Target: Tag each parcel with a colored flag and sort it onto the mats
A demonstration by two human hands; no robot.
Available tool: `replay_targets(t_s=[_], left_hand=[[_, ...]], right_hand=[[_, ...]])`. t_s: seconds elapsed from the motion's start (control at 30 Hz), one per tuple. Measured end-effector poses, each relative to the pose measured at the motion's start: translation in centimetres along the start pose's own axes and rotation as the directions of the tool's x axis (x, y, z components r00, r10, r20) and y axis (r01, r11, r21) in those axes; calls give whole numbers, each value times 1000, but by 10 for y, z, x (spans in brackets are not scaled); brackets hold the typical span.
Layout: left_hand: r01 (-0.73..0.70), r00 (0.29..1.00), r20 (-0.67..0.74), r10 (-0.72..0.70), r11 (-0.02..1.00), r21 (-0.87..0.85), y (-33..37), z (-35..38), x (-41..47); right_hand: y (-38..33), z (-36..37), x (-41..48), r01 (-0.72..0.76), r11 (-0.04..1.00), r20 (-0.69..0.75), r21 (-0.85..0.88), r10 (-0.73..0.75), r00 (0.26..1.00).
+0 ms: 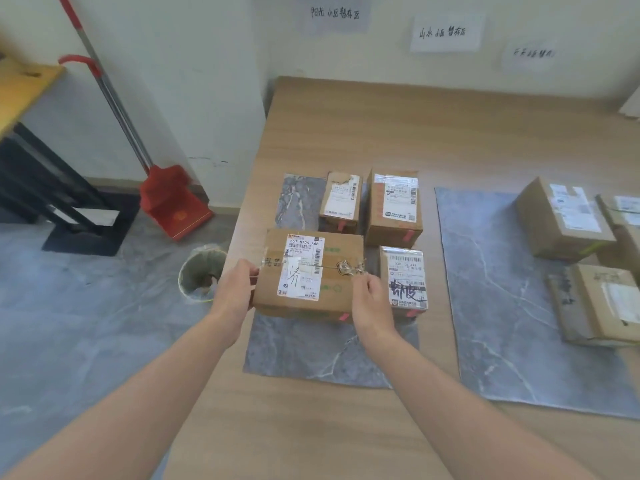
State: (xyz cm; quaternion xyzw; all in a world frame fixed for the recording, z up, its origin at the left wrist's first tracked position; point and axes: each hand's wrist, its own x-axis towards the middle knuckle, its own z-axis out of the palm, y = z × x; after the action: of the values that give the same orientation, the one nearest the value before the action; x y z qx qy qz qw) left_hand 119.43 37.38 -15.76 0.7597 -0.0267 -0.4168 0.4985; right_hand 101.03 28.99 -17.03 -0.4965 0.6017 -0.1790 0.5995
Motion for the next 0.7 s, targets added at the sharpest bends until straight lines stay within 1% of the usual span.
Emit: replay_targets(t_s=[0.17, 0.33, 0.43, 0.5, 0.57, 0.67, 0.7], left_hand=[[27, 999, 47, -28, 999, 17, -9, 6, 15], [38, 996, 78, -43, 998, 53, -14, 14, 20], [39, 996, 81, -45, 996, 78, -19, 16, 22], [40, 997, 68, -46, 995, 90, -21, 16, 22], [21, 999, 43, -25, 994, 103, -20, 16, 20], [-55, 999, 7, 54, 992, 111, -7, 20, 5], [-83, 997, 5, 82, 991, 109, -3, 22, 0]], right_hand=[[14, 5, 12, -62, 998, -17, 29, 62, 998], [30, 8, 23, -69, 997, -13, -22, 68, 998], [24, 8, 13, -22, 996, -10, -88, 21, 1000], [21, 7, 7, 57, 992, -19, -108, -59, 998], [26, 6, 11, 132, 986, -35, -100, -136, 990], [18, 0, 10, 162, 986, -43, -46, -164, 985], [5, -4, 2, 157, 987, -49, -20, -158, 986]])
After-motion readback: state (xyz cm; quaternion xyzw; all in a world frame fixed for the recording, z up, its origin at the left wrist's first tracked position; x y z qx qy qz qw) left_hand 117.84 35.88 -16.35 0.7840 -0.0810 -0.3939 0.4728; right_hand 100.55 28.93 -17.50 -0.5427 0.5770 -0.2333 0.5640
